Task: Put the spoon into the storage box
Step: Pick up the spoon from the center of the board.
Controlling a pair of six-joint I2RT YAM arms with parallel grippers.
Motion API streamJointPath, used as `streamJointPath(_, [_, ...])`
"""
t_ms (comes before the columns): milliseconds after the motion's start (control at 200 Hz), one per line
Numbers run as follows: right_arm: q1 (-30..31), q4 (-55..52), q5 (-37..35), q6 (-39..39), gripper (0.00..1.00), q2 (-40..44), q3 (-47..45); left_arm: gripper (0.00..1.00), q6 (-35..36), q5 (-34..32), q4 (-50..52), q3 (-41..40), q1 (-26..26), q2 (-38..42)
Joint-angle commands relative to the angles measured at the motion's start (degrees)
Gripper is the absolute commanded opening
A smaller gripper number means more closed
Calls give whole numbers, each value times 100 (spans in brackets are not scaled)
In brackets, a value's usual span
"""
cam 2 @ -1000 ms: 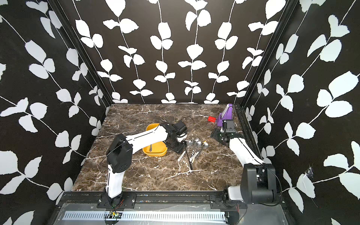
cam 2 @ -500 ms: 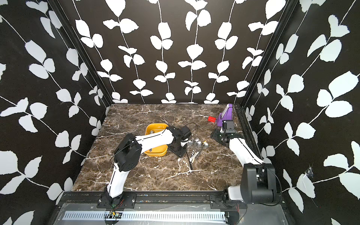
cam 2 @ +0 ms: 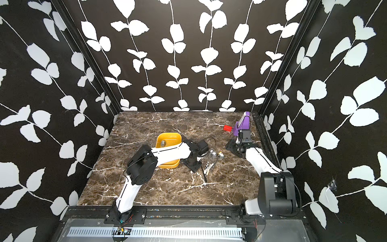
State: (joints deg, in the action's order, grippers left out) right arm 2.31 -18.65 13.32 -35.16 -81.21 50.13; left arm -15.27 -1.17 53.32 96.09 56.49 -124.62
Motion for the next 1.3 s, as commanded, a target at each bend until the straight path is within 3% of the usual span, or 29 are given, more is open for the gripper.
streamJointPath(0, [-20, 48, 62, -42, 66, -36, -3, 47, -72, -164, -93, 111, 18, -126])
streamJointPath(260, [-20, 39, 105, -45, 65, -92, 13, 32, -90, -586, -120, 198, 18, -230])
streamJointPath(570, [-19, 20, 146, -79, 64, -141, 67, 0, 8, -1454, 125, 367, 20, -49])
streamJointPath(895, [-20, -14, 85, -27, 64, -58, -17, 0, 164, -2238, 311, 567, 36, 227])
streamJointPath(1295, [-37, -25, 31, -22, 64, -34, -30, 0, 650, -3670, 513, 783, 461, 33])
